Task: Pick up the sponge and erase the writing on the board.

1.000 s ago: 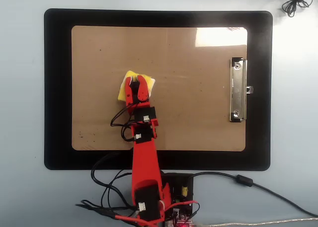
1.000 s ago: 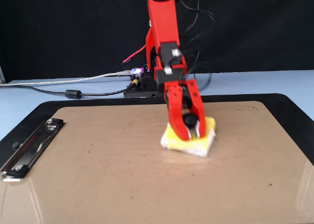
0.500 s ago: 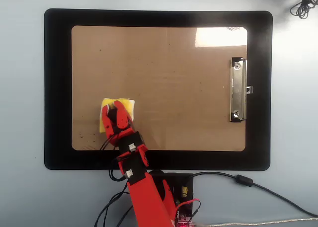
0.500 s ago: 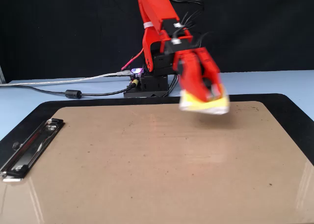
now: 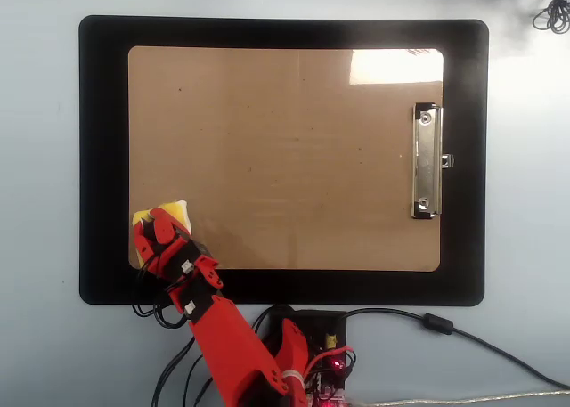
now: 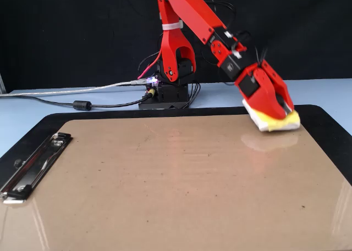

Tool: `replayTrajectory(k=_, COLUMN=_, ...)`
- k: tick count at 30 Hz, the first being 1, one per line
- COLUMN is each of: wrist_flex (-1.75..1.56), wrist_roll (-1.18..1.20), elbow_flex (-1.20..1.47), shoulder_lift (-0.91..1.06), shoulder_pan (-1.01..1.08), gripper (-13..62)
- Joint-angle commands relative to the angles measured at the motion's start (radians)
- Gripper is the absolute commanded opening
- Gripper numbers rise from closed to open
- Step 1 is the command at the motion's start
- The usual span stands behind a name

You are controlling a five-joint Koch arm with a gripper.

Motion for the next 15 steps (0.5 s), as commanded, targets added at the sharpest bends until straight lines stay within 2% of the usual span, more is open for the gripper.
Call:
replayTrajectory(k=1, wrist_flex=-0.172, wrist_roll=-0.023, elbow_flex=-0.063, shoulder_lift=-0.035, shoulder_pan=-0.008, gripper=-8.0)
replayTrajectory(k=8, wrist_flex=-0.229, wrist_roll=-0.023, elbow_flex=-0.067, shoulder_lift=-0.063, shoulder_pan=-0.026, gripper=-7.0)
replayTrajectory(k=9, wrist_flex=-0.230, wrist_roll=-0.023, elbow_flex=-0.066, shoulder_lift=-0.061, shoulder_pan=-0.028, gripper=0.3)
replayTrajectory(k=11, wrist_flex=-0.230, wrist_roll=-0.025, elbow_flex=-0.069, shoulder_lift=-0.060, shoulder_pan=-0.031, gripper=20.6)
replayTrajectory(k=12, wrist_flex=-0.224, wrist_roll=-0.028, elbow_flex=-0.072, shoulder_lift=-0.058, shoulder_pan=-0.032, gripper=28.3)
replayTrajectory(k=13, wrist_flex=-0.218, wrist_roll=-0.029, elbow_flex=-0.074, shoulder_lift=-0.049, shoulder_pan=-0.034, gripper=32.2)
replayTrajectory(k=15, wrist_flex=-0.198, wrist_roll=-0.034, elbow_flex=-0.074, shoulder_lift=0.015, shoulder_pan=-0.041, gripper=32.3)
